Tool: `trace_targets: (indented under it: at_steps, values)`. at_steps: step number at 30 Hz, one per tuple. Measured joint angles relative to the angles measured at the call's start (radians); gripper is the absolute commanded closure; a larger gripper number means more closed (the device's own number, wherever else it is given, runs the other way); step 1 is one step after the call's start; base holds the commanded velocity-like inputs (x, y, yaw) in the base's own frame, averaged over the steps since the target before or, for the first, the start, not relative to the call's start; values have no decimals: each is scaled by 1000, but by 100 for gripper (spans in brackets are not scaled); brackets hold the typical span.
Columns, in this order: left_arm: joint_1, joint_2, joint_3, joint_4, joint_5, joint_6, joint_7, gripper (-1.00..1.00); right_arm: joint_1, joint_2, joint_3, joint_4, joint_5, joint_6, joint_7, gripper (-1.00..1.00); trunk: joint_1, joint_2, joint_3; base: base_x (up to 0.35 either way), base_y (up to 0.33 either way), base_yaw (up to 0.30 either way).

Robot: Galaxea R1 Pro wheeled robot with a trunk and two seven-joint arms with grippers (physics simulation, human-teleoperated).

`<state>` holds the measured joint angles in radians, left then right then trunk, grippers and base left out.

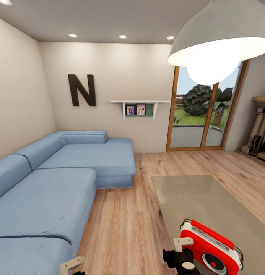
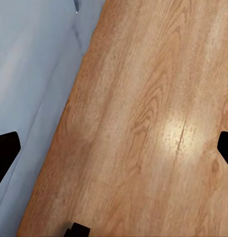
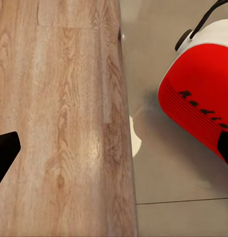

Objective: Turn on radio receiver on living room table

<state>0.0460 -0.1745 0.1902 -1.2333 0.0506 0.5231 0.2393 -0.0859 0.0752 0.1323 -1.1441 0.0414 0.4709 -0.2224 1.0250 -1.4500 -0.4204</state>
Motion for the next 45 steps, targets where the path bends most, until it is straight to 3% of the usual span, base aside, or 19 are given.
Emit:
trace_targets:
  at_steps: [6,45]
  values:
    - [0,0,0,0,0,0,0,-100,0,0,0,0,0,0,0,-100,0,0,-10,0,0,0]
    - [0,0,0,0,0,2,0,-100,0,0,0,0,0,1,0,-100,-149,273,47,0,0,0]
